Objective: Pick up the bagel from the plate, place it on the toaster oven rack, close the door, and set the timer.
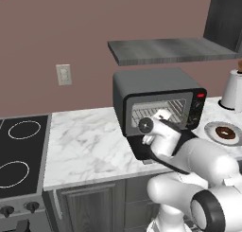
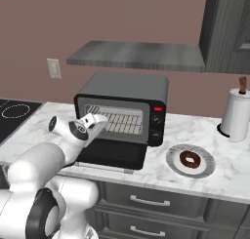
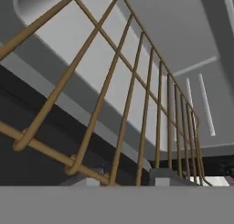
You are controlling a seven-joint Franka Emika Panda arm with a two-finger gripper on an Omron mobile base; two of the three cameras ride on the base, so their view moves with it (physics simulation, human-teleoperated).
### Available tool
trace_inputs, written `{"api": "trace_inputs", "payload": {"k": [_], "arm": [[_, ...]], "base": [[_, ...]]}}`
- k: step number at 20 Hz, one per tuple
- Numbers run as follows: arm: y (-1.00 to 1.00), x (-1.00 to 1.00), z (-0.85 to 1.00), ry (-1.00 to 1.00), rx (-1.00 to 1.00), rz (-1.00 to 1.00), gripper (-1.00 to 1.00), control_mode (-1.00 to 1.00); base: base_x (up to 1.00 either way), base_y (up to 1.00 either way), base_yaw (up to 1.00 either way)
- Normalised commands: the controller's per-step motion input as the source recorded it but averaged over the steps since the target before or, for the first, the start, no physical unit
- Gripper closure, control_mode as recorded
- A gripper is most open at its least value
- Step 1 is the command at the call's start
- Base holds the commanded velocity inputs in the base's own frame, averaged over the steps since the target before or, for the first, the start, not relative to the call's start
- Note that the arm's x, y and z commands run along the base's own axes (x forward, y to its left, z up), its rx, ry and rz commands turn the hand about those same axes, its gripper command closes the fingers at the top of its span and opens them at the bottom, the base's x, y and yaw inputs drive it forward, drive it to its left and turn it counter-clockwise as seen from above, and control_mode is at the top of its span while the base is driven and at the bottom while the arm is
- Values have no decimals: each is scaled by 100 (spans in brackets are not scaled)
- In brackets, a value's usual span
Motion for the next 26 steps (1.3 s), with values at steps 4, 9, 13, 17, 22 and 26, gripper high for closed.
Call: {"api": "trace_inputs", "payload": {"k": [4,9,13,17,22,26], "arm": [[0,-26,0,33,2,0,-100,-100],[0,-49,1,22,1,0,-100,-100],[0,-73,40,1,3,0,-100,-100],[-9,-45,93,-9,3,0,-100,-100],[-66,-13,80,-3,11,-7,-100,-100],[-95,0,59,5,20,-12,-100,-100]], "base": [[0,0,0],[0,0,0],[0,0,0],[0,0,0],[0,0,0],[0,0,0]]}}
